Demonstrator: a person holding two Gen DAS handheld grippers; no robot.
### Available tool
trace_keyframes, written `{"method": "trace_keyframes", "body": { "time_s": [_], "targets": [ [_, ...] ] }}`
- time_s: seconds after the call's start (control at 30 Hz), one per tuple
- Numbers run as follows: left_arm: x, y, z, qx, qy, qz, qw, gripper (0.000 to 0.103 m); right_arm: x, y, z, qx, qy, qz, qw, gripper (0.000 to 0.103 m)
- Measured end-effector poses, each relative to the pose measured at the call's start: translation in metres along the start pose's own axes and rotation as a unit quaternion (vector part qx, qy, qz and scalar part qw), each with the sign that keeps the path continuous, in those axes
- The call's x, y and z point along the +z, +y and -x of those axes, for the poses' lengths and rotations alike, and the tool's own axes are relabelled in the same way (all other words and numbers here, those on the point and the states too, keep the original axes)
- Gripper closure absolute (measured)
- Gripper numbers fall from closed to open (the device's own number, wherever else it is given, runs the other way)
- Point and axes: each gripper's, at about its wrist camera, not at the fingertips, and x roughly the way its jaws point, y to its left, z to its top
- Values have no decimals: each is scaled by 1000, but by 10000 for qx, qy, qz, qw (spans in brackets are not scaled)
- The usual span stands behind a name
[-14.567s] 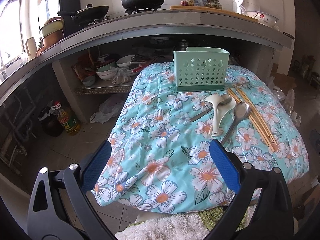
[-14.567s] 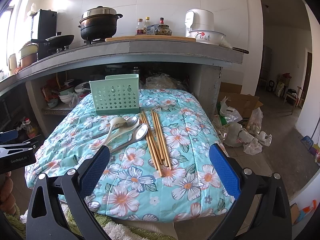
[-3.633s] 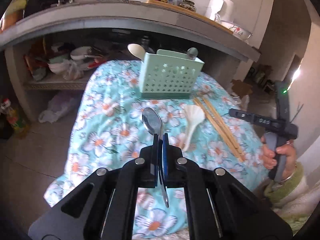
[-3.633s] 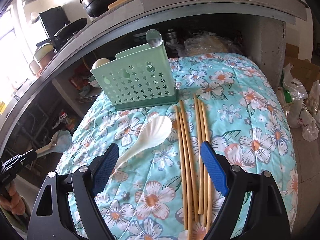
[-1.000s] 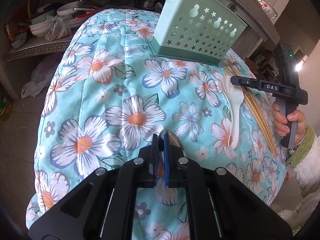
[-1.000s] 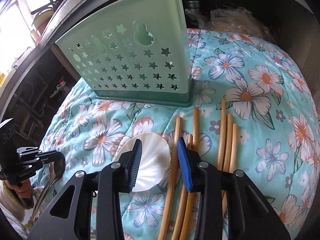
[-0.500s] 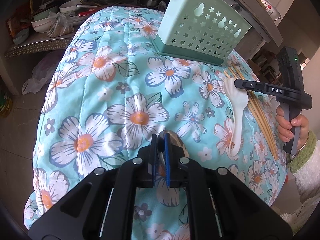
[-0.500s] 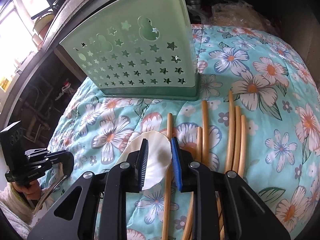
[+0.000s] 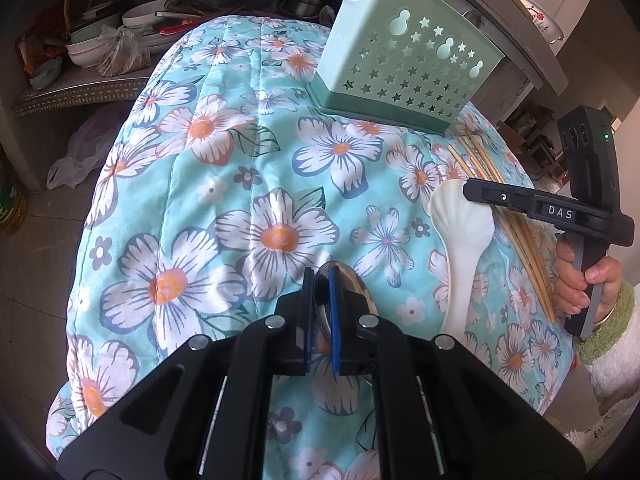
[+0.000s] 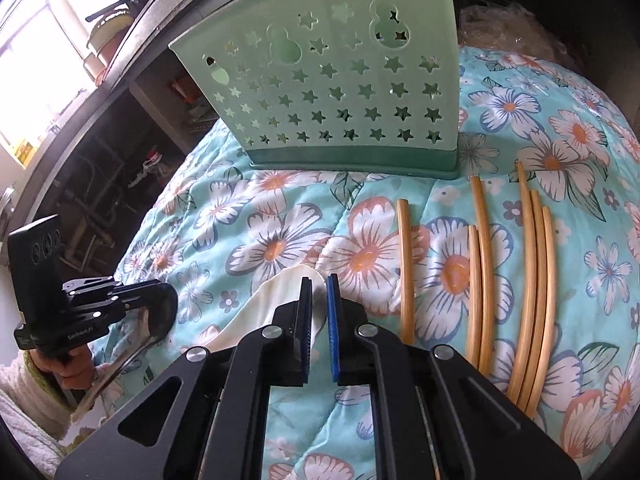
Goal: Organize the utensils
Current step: 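Lift both spoons and lower them into the mint-green holder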
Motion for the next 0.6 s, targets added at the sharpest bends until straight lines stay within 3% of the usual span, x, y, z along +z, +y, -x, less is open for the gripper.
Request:
{"method": "trace_keyframes", "body": {
  "time_s": [0.27,0.47,0.6],
  "targets": [
    [4,-11,19,70,-217,-79,9997,102,11,6,44,168,-620,-127,9979,100],
    [14,-18,41,220,-475,-132,9985,102,19,7,83,-56,-1165,-29,9932,101],
    [32,-24,65,278,-854,-226,9957,102,25,11,106,-253,-1511,102,9881,101]
  ]
}}
